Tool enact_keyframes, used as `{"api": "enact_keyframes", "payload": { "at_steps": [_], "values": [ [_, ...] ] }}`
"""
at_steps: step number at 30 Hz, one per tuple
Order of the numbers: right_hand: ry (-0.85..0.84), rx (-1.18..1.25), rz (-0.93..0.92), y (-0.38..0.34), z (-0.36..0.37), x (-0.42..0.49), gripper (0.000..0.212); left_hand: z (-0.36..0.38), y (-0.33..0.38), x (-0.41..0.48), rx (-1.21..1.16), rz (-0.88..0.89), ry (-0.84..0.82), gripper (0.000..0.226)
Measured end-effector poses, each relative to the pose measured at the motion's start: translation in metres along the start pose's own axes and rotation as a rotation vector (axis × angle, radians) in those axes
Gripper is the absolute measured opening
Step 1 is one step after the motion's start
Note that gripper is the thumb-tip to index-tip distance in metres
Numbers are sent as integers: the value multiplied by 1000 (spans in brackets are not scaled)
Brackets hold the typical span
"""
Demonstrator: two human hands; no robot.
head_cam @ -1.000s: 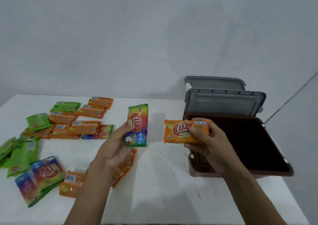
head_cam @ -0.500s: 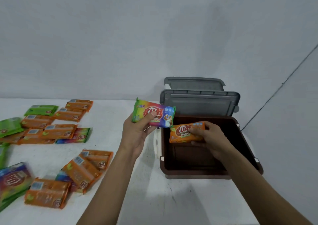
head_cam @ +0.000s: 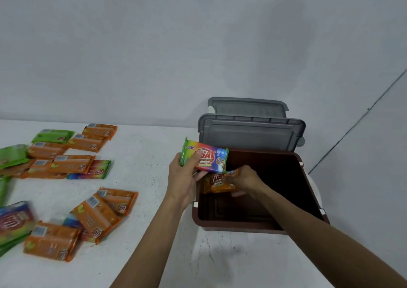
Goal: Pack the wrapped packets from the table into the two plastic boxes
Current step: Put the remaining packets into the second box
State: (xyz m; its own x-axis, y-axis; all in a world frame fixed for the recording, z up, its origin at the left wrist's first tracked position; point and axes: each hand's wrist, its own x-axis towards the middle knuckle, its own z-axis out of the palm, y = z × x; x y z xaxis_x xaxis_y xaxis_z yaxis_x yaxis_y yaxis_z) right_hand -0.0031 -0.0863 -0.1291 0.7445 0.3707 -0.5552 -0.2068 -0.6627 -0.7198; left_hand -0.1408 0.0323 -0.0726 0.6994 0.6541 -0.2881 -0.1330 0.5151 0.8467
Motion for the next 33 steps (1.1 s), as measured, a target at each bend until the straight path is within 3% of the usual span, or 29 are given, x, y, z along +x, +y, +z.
{"api": "enact_keyframes", "payload": {
  "at_steps": [5,14,17,19,21,27,33],
  "values": [
    [59,-340,-40,-4,-6,-6,54,0,-2,0,26,2,18,37],
    [184,-591,-170,-10,-19,-22,39,2,-1,-4,59,16,15,24],
    [174,-276,-301,-16,-28,-33,45,3,0,-3,45,24,18,22],
    [-41,147,-300,-23,-30,-47,46,3,0,-3,71,34,-7,21],
    [-225,391,-276,-27,-25,-59,44,5,1,-3,133,48,-44,27],
    [-235,592,-287,-28,-12,-70,39,9,3,-10,392,147,-130,23],
    [-93,511,-288,-17,-50,-70,35,-8,6,4,999,478,10,29]
  ]
}}
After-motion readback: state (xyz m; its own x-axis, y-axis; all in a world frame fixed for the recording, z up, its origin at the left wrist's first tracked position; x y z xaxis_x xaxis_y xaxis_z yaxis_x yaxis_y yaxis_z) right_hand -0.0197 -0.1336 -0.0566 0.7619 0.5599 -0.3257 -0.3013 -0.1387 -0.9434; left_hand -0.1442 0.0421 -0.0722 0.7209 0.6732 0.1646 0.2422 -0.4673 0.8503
